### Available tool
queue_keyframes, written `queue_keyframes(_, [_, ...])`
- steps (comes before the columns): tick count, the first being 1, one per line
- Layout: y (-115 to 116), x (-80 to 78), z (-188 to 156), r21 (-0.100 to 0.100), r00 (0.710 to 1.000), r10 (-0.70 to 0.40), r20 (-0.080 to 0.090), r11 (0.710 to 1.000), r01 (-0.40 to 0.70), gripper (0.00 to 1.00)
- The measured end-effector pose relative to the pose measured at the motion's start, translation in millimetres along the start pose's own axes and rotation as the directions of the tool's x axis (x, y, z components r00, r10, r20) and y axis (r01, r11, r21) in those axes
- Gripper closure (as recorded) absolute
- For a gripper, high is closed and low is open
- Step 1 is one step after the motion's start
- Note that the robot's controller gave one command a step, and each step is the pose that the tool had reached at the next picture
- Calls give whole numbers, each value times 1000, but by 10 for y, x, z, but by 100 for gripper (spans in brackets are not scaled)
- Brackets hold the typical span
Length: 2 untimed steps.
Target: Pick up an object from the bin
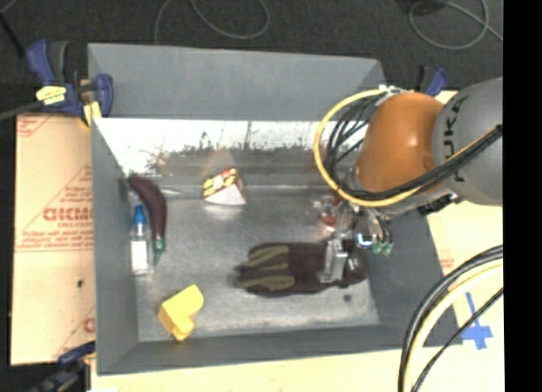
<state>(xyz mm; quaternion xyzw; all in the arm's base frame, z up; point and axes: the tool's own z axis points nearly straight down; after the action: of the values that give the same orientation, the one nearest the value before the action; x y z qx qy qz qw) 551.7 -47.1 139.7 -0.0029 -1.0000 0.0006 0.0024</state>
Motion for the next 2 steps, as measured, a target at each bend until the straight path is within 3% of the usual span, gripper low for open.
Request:
queue_keyframes(1, [-1, -18, -45, 1, 1000, -1, 8, 1000, 1, 0])
queue_keyframes(2, [211, -85, 672, 2, 938, -346, 4, 938, 346, 100])
